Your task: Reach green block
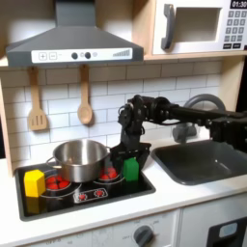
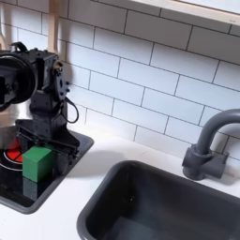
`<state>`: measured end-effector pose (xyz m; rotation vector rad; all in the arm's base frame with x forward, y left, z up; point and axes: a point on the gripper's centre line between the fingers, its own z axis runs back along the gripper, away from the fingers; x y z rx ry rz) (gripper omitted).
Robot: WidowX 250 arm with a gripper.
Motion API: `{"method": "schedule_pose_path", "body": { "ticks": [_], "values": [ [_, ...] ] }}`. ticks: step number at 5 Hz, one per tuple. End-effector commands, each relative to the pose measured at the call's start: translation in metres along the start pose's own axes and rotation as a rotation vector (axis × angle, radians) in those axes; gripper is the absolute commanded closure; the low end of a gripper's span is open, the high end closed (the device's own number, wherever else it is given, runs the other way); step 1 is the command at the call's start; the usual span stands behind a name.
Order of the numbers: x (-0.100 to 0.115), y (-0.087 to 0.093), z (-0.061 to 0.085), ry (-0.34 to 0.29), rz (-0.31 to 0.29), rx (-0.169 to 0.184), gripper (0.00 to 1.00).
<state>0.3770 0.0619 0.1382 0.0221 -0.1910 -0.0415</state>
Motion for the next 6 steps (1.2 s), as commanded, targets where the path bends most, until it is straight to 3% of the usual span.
{"method": "schedule_pose_path", "body": {
  "ticks": [1, 4, 5, 6],
  "values": [
    [-0.0052, 0.0046, 0.0033, -0.001, -0.022, -0.010, 0.00],
    [-0.0143, 0.0044, 0.0003, 0.027, -0.042, -0.016, 0.00],
    [-0.0119, 0.0035, -0.0007, 0.055, -0.003, -0.044, 0.00],
    [-0.0150, 0.0035, 0.0014, 0.057, -0.010, -0.036, 0.00]
  ]
}}
